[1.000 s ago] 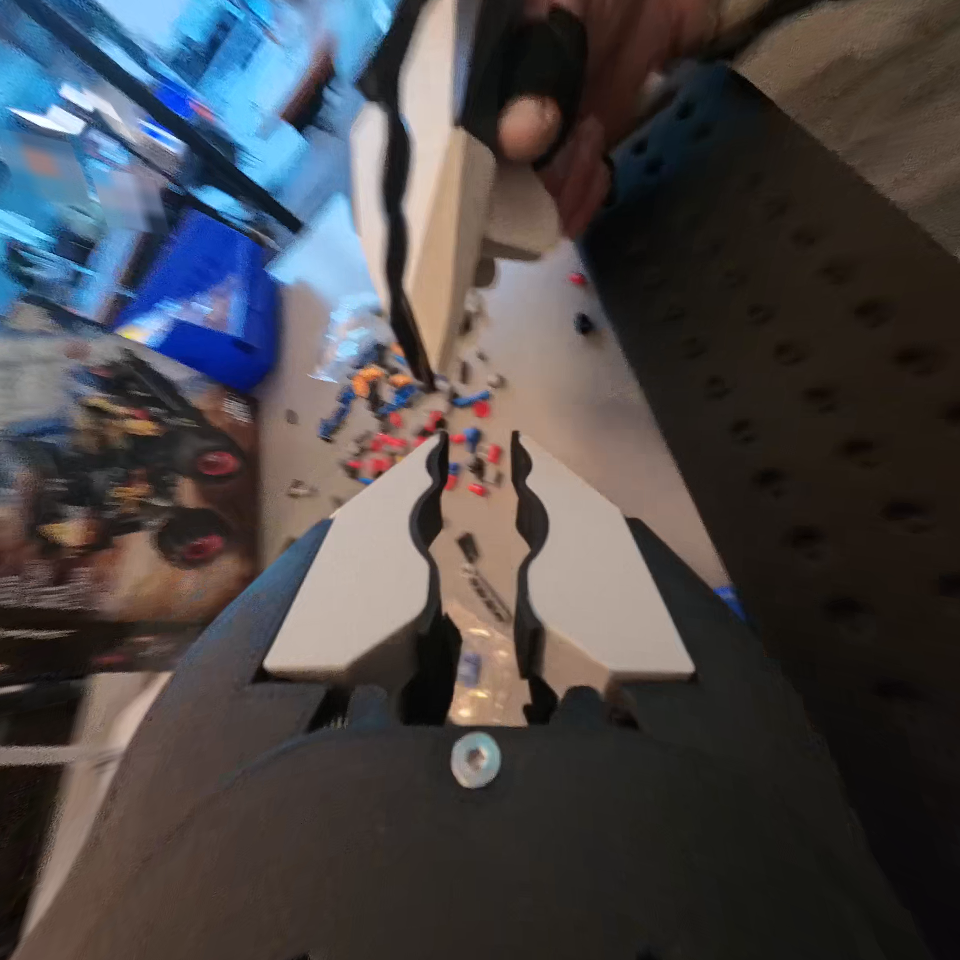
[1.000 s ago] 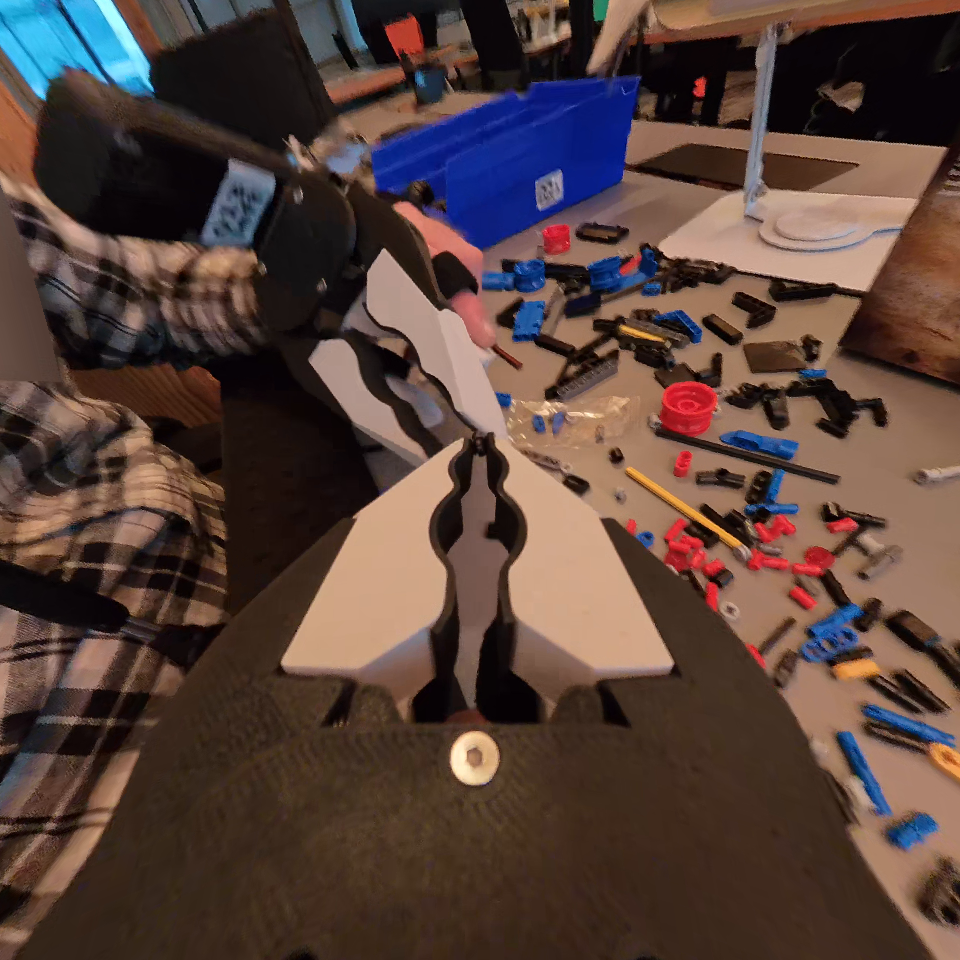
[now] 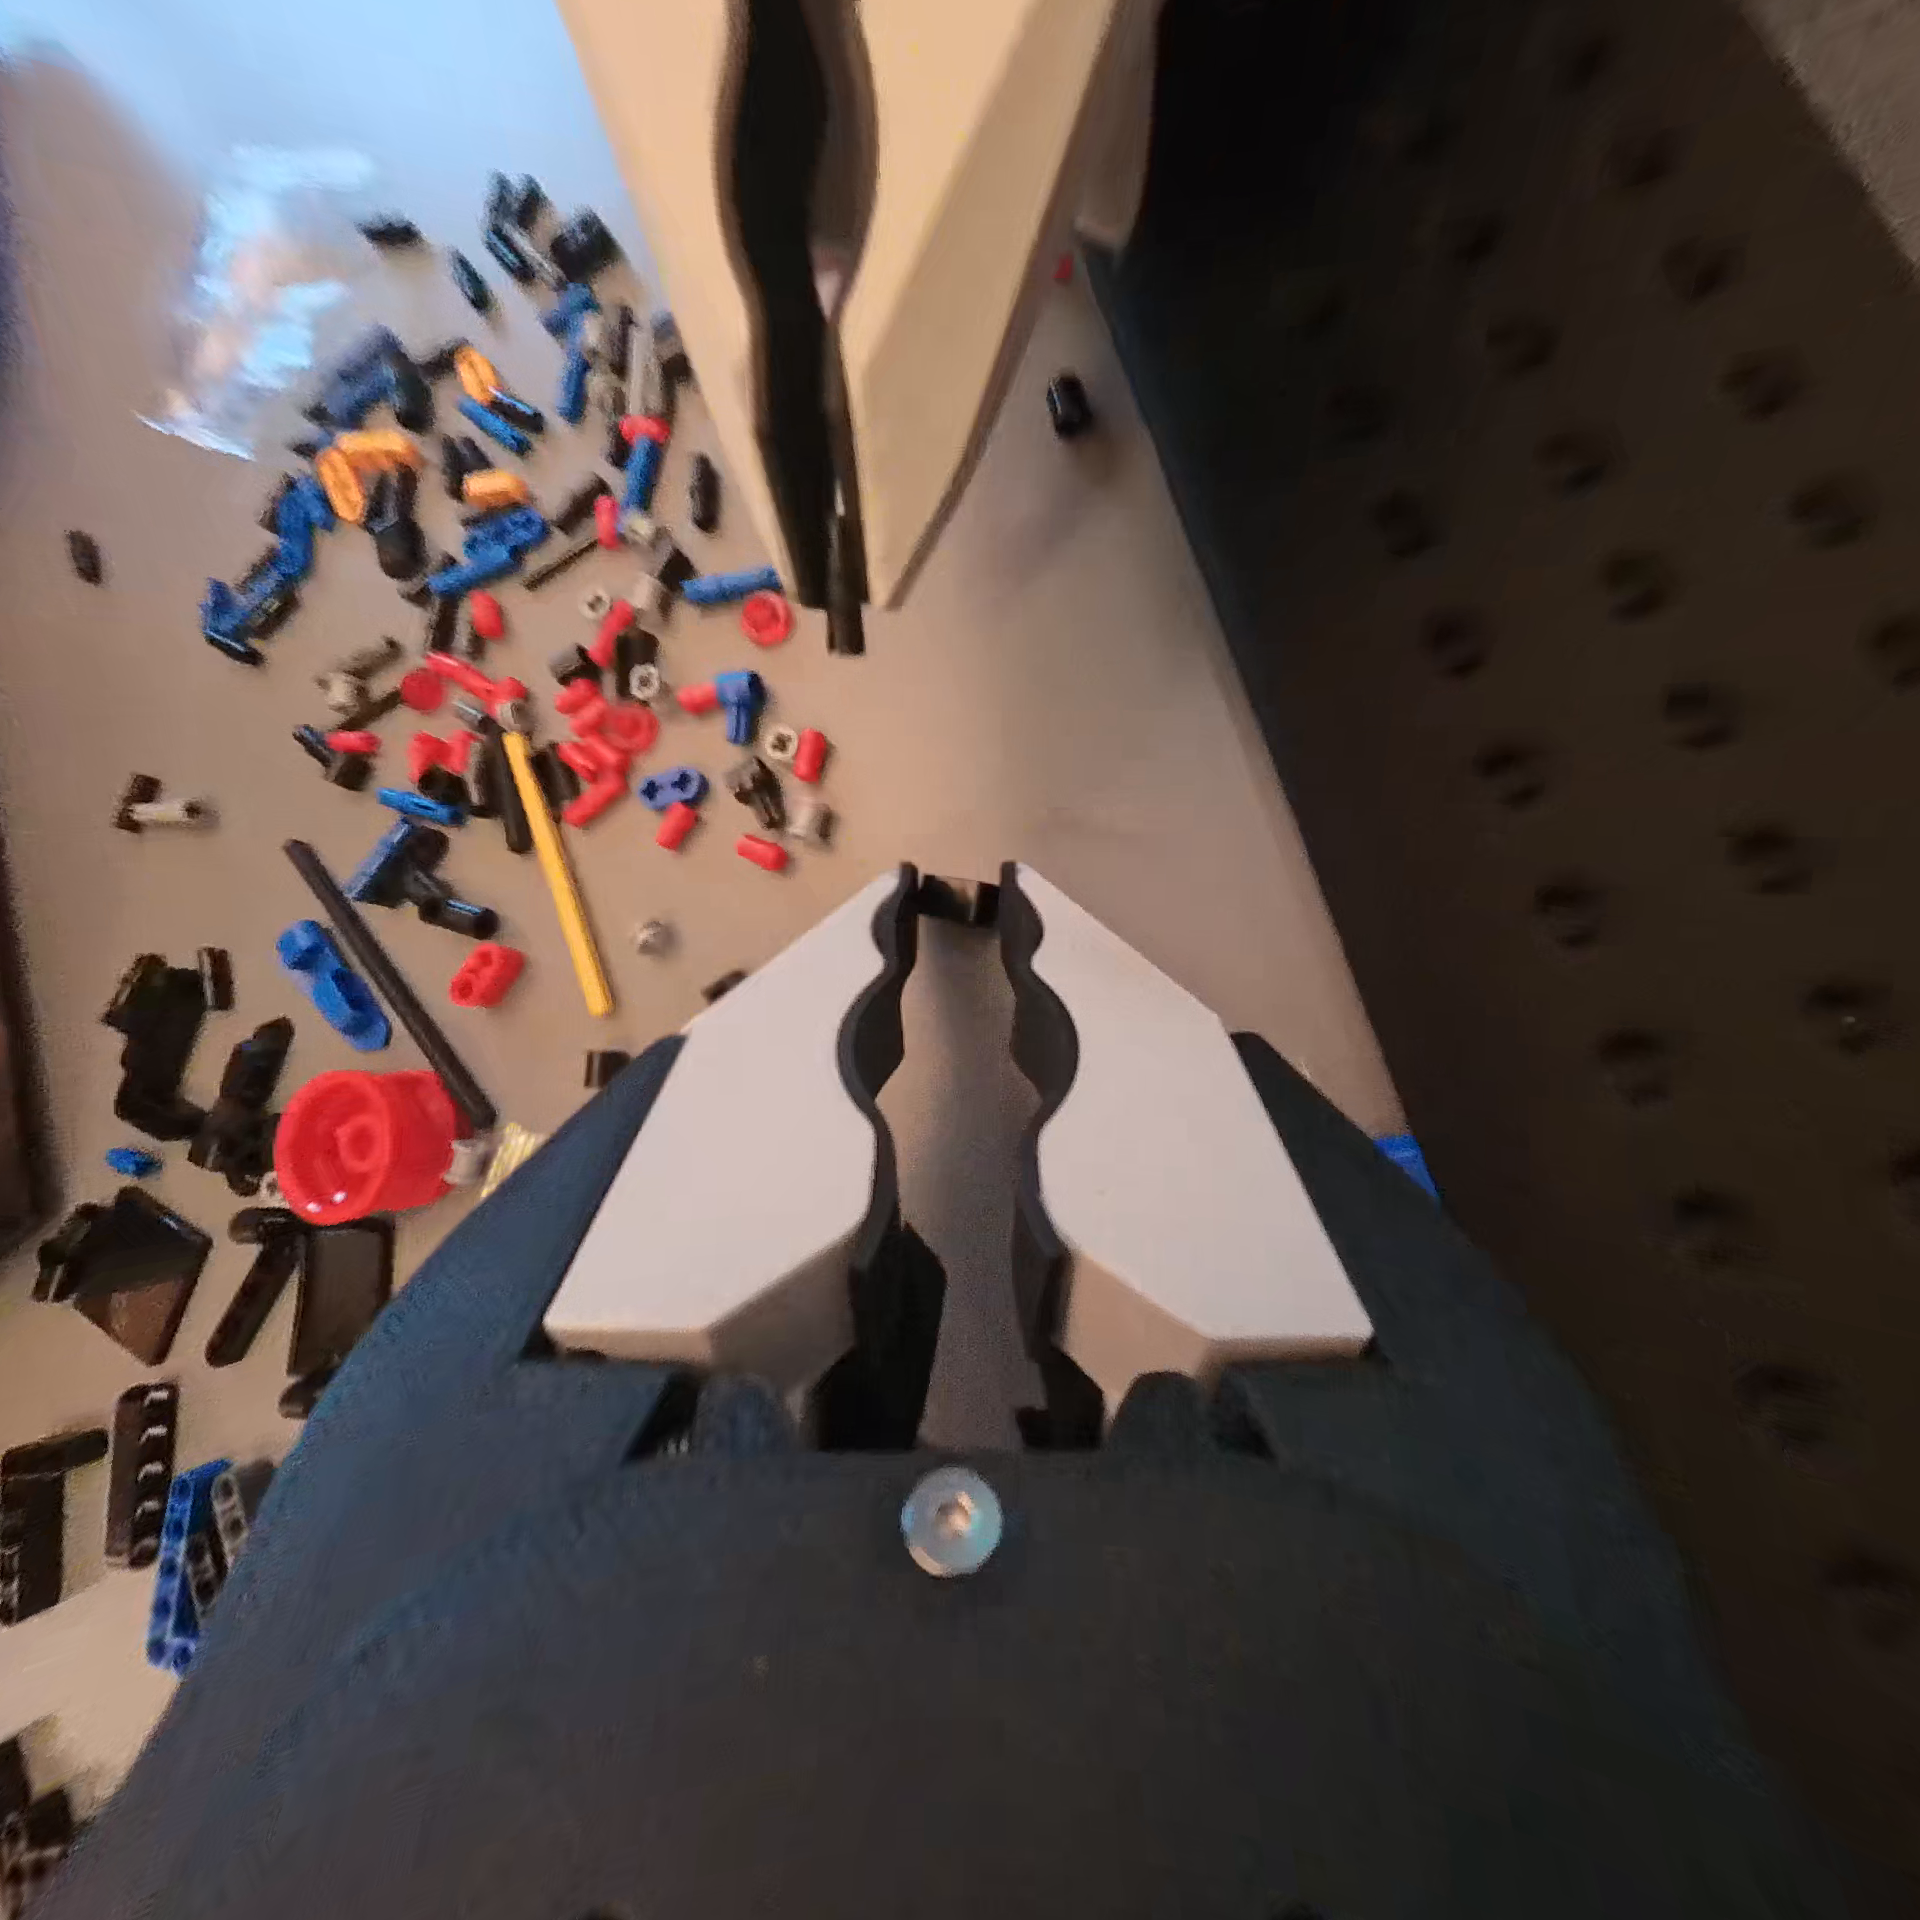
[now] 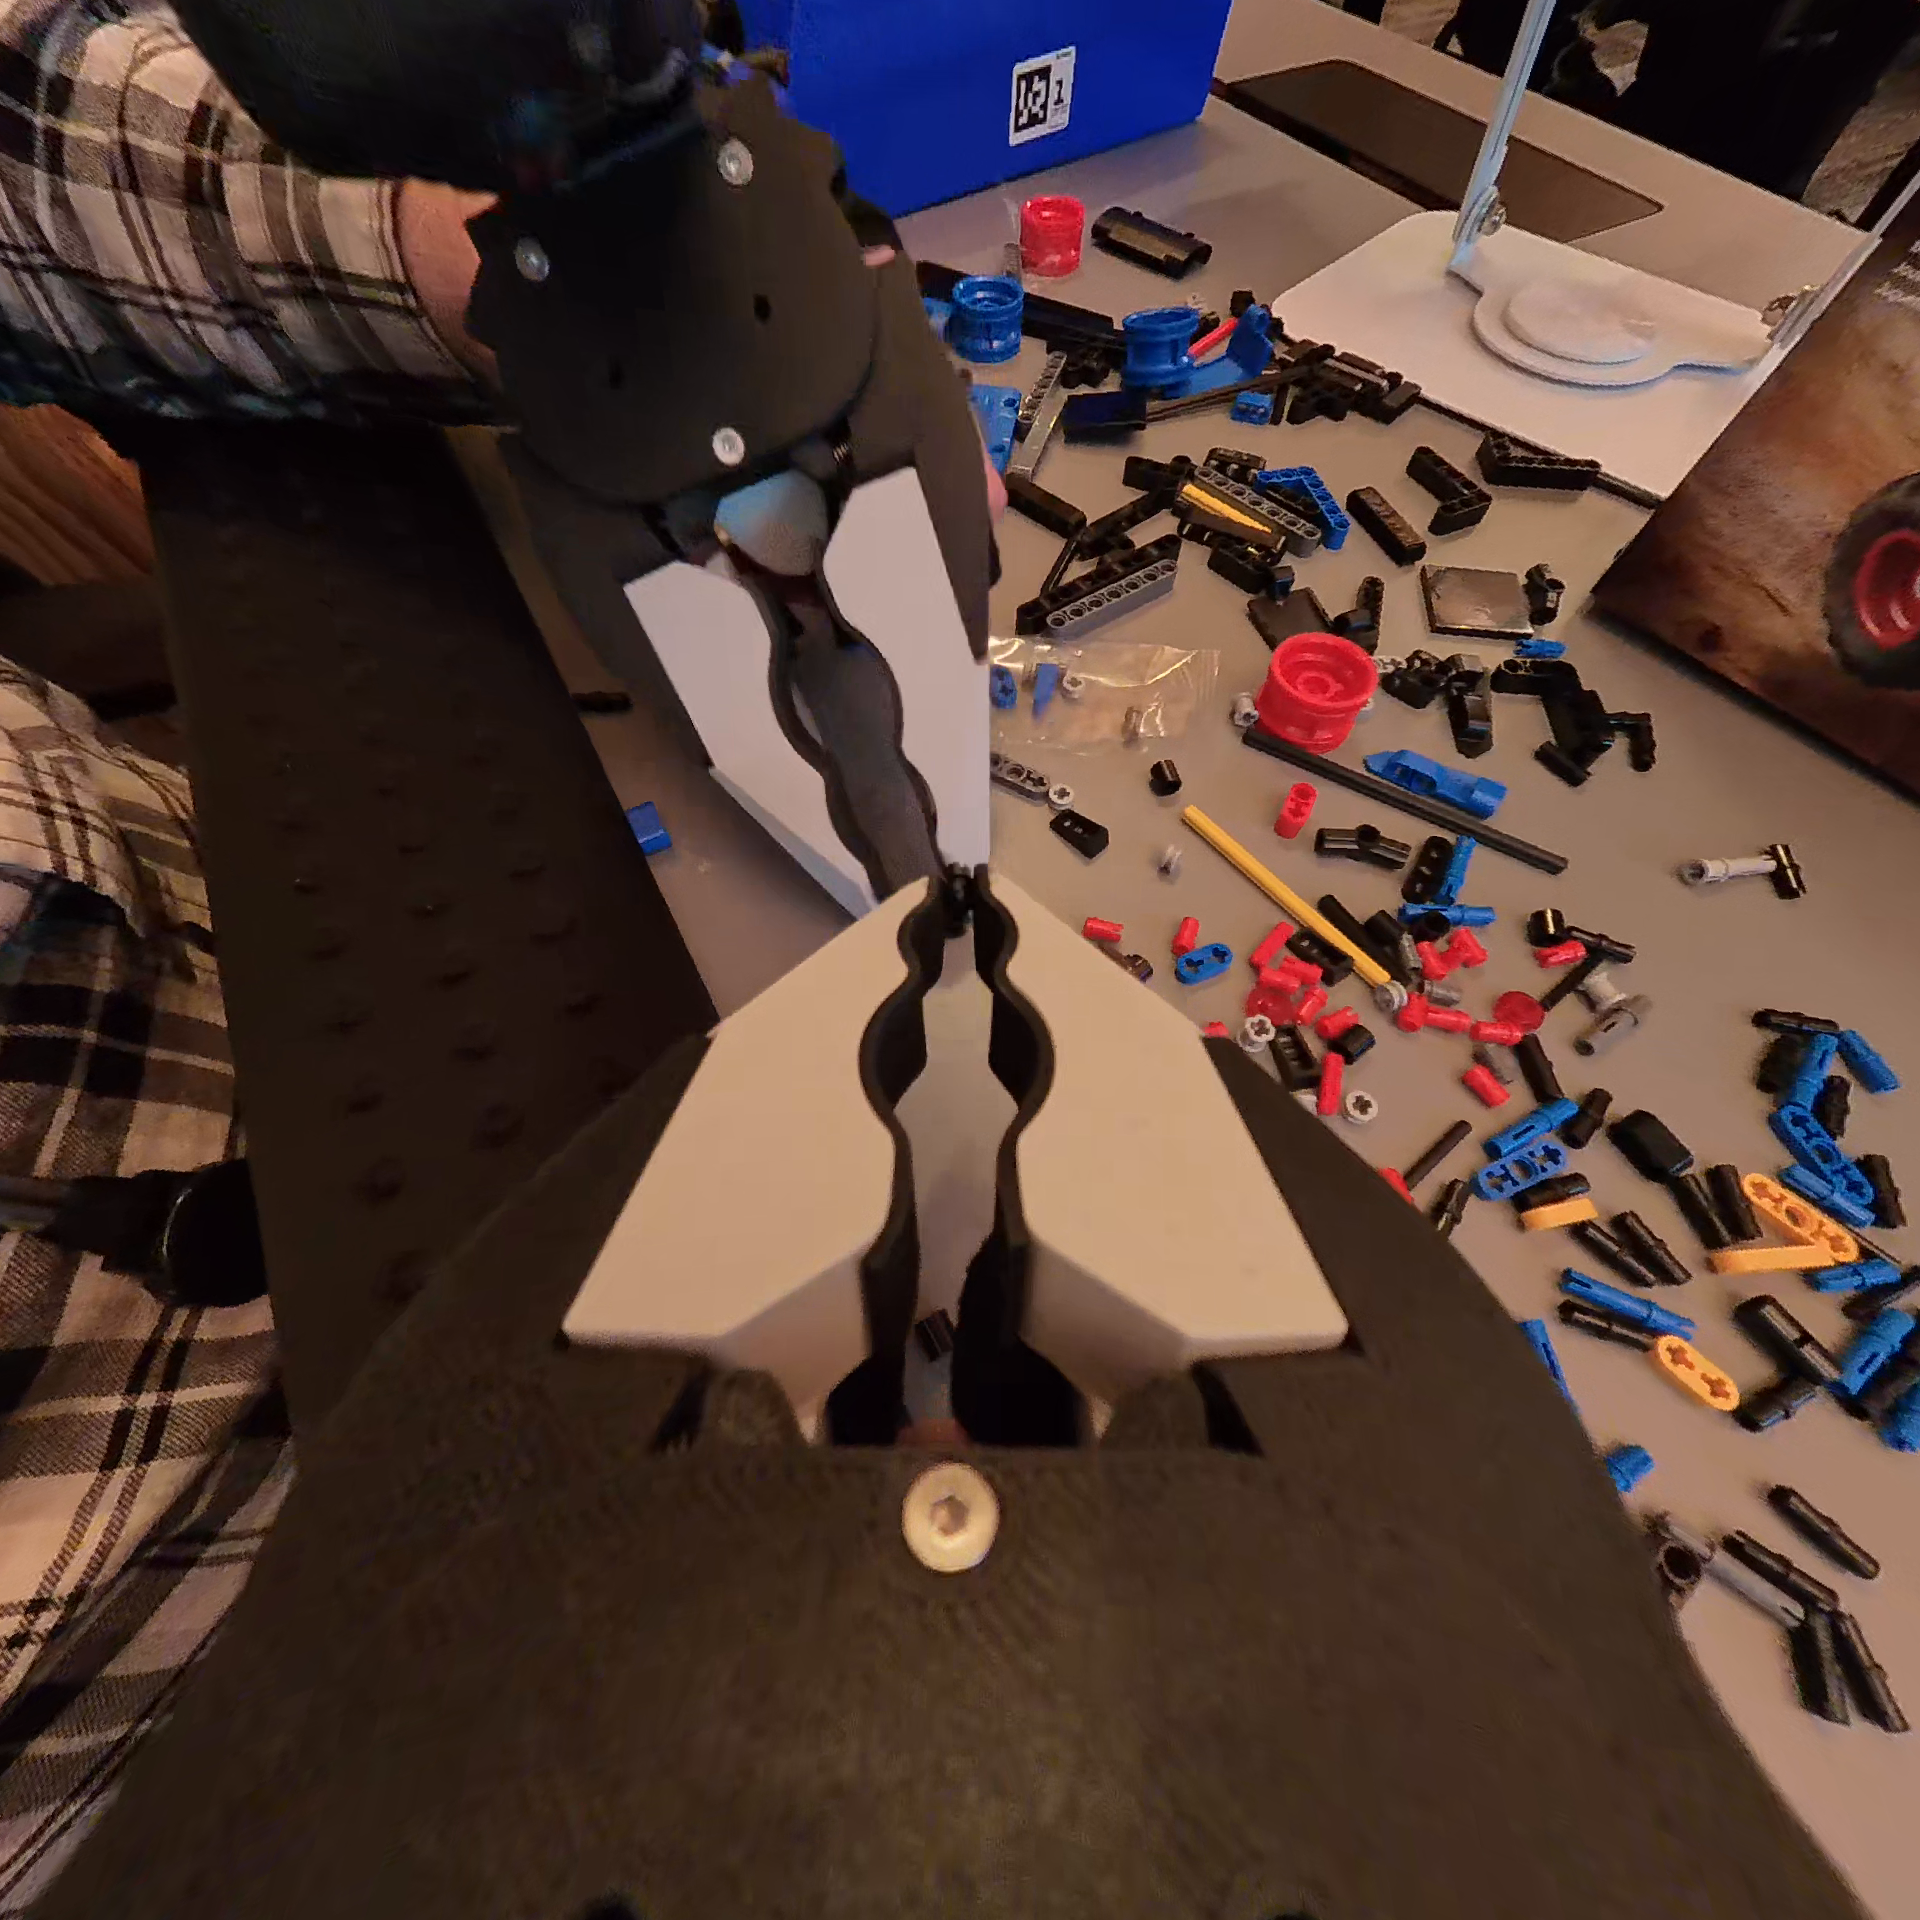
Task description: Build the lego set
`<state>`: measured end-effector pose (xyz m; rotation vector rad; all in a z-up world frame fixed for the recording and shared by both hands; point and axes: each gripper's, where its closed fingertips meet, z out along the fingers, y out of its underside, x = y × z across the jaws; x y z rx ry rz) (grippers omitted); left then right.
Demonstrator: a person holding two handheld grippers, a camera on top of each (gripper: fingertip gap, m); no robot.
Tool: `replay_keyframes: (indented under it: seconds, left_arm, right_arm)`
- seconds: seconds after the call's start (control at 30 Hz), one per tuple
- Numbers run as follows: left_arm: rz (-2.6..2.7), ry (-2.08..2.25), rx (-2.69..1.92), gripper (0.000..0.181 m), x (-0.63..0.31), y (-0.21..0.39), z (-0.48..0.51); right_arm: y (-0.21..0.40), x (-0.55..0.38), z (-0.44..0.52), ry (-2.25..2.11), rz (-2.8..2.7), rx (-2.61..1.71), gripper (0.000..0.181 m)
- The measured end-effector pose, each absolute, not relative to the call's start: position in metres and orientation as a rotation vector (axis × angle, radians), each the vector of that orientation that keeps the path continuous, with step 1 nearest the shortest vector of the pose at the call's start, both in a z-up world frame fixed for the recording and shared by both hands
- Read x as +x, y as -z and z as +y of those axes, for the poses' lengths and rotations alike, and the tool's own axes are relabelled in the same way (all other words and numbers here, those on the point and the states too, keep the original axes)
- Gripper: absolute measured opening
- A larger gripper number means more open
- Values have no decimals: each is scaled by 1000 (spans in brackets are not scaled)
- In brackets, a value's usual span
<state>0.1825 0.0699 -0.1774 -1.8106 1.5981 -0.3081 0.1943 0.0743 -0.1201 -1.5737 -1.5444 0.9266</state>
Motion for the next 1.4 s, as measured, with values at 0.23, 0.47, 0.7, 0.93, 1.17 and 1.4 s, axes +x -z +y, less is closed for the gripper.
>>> replay_keyframes:
  seconds: [0.23,0.47,0.7,0.93,1.17,1.4]
  left_arm:
    - [1606,312,-1826,19,175,174,66]
    - [1671,245,-1786,5,173,172,63]
    - [1626,248,-1859,0,162,181,64]
    - [1608,233,-1844,12,160,174,70]
    - [1653,246,-1793,14,171,177,74]
    - [1638,273,-1770,8,177,178,76]
  right_arm:
    - [122,196,75,-918,-1551,-1578,4]
    - [123,196,75,-923,-1553,-1577,4]
    - [123,196,74,-927,-1554,-1577,4]
    - [125,195,73,-919,-1581,-1582,4]
    - [144,185,71,-740,-1775,-1564,4]
    - [164,179,73,-521,-2007,-1506,4]
